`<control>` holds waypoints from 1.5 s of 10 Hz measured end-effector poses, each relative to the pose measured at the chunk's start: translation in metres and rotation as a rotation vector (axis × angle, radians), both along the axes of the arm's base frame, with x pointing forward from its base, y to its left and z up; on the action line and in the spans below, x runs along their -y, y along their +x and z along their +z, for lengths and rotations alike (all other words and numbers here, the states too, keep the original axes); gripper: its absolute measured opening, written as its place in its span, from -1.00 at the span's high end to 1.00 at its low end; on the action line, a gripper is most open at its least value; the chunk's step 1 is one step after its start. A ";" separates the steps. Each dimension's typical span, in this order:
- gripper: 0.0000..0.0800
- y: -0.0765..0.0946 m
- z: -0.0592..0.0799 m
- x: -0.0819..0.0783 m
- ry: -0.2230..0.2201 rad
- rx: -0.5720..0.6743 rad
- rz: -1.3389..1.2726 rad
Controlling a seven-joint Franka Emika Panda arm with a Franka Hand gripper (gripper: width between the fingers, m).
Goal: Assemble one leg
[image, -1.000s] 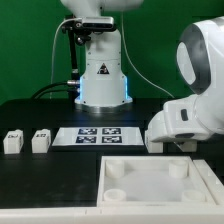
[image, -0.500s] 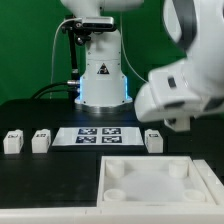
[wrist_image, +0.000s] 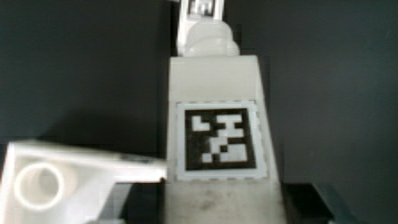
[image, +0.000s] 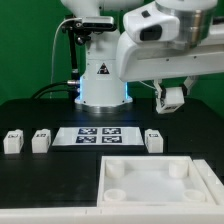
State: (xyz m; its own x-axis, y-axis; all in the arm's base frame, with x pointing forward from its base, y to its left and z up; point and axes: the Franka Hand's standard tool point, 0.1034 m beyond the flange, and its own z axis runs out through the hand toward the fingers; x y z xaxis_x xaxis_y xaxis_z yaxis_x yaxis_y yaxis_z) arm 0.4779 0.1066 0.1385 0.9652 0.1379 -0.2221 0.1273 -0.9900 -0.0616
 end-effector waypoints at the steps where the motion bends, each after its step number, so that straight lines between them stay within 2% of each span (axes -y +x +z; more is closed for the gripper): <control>1: 0.27 0.013 0.002 0.002 0.011 0.084 0.008; 3: 0.27 0.065 0.021 0.021 0.039 0.283 0.023; 4: 0.27 0.086 0.032 0.025 0.052 0.351 0.000; 5: 0.27 0.107 0.036 0.021 0.066 0.470 -0.018; 6: 0.27 0.113 0.027 0.013 0.069 0.599 -0.002; 8: 0.27 0.111 0.030 0.023 0.068 0.824 -0.012; 9: 0.27 0.108 0.026 0.025 0.067 0.905 -0.017; 10: 0.27 0.104 0.015 0.024 0.066 0.830 -0.012; 11: 0.27 0.107 0.021 0.024 0.067 0.840 -0.013; 12: 0.27 0.108 0.018 0.023 0.067 0.840 -0.013; 14: 0.27 0.132 0.006 0.019 0.075 0.870 -0.021; 15: 0.27 0.146 0.004 0.020 0.076 0.881 -0.026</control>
Offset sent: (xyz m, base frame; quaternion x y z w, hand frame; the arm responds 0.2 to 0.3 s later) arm 0.0892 -0.0196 0.0436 0.0358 0.1783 -0.0116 0.9833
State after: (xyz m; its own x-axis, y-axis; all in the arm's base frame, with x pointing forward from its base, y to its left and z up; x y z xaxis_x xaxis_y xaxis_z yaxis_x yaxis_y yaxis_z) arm 0.6243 0.0862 0.1424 0.7841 0.0976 0.6129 0.1371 -0.9904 -0.0177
